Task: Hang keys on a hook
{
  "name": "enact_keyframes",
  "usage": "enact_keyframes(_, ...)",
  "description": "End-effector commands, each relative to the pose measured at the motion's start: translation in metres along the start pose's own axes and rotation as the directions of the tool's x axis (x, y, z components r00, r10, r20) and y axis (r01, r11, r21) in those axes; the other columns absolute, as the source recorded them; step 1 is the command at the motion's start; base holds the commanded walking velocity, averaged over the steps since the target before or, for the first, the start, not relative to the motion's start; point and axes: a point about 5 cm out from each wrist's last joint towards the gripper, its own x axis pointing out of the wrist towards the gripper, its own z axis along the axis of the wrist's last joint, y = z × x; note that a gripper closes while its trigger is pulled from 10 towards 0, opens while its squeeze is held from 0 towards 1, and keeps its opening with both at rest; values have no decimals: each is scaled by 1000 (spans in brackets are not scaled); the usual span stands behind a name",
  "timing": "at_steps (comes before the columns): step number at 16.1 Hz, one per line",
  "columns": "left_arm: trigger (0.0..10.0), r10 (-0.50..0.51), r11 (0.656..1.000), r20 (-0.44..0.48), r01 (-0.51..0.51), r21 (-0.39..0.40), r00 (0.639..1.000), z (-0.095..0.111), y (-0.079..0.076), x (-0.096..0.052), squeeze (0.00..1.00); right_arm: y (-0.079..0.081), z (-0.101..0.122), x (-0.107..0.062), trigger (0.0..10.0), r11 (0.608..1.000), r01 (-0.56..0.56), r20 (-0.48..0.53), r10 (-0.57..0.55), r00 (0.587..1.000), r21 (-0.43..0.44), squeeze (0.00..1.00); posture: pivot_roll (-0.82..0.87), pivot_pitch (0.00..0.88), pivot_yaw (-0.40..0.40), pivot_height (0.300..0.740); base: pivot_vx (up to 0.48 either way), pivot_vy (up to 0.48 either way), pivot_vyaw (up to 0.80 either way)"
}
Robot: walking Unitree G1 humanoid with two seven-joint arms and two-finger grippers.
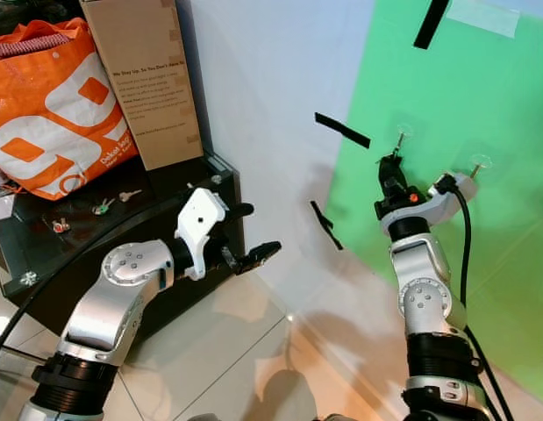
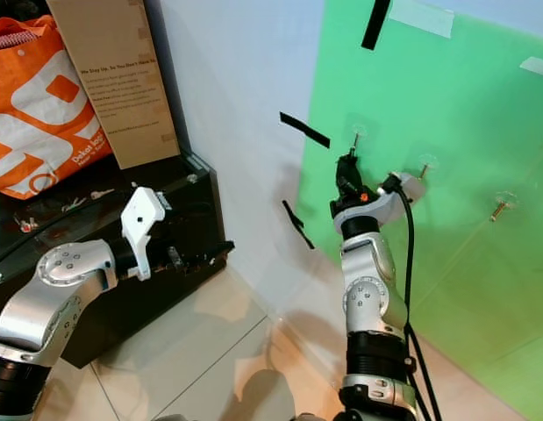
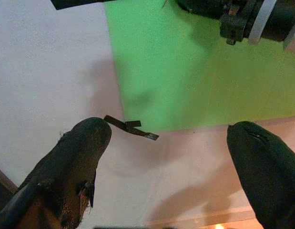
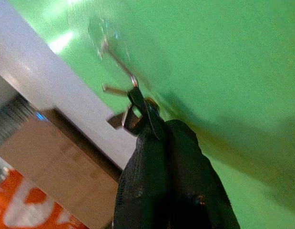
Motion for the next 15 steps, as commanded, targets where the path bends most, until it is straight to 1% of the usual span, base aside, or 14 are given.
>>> enact_keyframes(1, 10000, -4, 1000, -4, 4, 11, 1000, 1, -2, 1, 4, -11, -17, -7, 10000, 995, 57, -87, -64, 994, -81, 1000, 20, 0, 26, 740, 0, 0, 0)
enact_keyframes(3, 10000, -2, 1000, -3, 2, 8, 1000, 1, -2, 1, 4, -12, -18, -7, 10000, 993, 51, -95, -62, 994, -107, 1000, 20, 0, 24, 740, 0, 0, 0)
enact_keyframes(5, 10000, 8, 1000, 1, -8, 0, 1000, 0, -2, 1, 4, -17, -21, -16, 10000, 984, 52, -122, -73, 990, -172, 1000, 22, 0, 18, 740, 0, 0, 0)
enact_keyframes(6, 10000, 17, 1000, 6, -17, -11, 1000, 0, -2, 1, 4, -22, -22, -21, 10000, 974, 52, -125, -81, 989, -222, 1000, 15, 0, 17, 740, 0, 0, 0)
enact_keyframes(7, 10000, 40, 999, 9, -39, -33, 999, -2, -1, 0, 0, -23, -24, -28, 10000, 965, 22, -146, -62, 987, -261, 1000, 5, 0, 22, 740, 0, 0, 0)
enact_keyframes(8, 10000, 90, 994, 10, -89, -62, 996, -6, 3, -2, 0, -23, -29, -34, 10000, 934, -14, -206, -64, 976, -358, 1000, -8, 0, 31, 740, 0, 0, 0)
enact_keyframes(9, 10000, 126, 989, 13, -124, -77, 992, -8, 5, -3, 0, -23, -30, -37, 10000, 910, -38, -228, -63, 972, -413, 1000, -18, 0, 36, 740, 0, 0, 0)
enact_keyframes(10, 10000, 238, 965, -13, -238, -107, 971, -18, 11, -9, 0, -21, -30, -42, 10000, 869, -74, -238, -51, 970, -489, 1000, -26, 0, 33, 740, 0, 0, 800)
enact_keyframes(11, 10000, 314, 944, -44, -316, -92, 949, -27, 14, -15, 0, -16, -26, -42, 10000, 819, -92, -202, -30, 979, -566, 1000, -28, 0, 31, 740, 0, 0, 800)
enact_keyframes(12, 10000, 360, 928, -71, -365, -71, 930, -31, 16, -17, 0, -14, -27, -43, 10000, 810, -91, -198, -31, 980, -579, 1000, -26, 0, 25, 740, 0, 0, 800)
enact_keyframes(13, 10000, 438, 895, -131, -445, -21, 889, -40, 22, -21, 0, -11, -28, -43, 10000, 832, -88, -197, -26, 980, -548, 1000, -23, 0, 20, 740, 0, 0, 800)
enact_keyframes(14, 10000, 490, 870, -159, -493, 25, 857, -45, 26, -24, 0, -8, -29, -43, 10000, 836, -94, -200, -19, 980, -540, 1000, -21, 0, 17, 740, 0, 0, 800)
enact_keyframes(15, 10000, 521, 852, -162, -521, 42, 838, -48, 28, -26, 4, -6, -30, -43, 10000, 833, -100, -205, -16, 979, -543, 1000, -21, 0, 13, 740, 0, 0, 800)
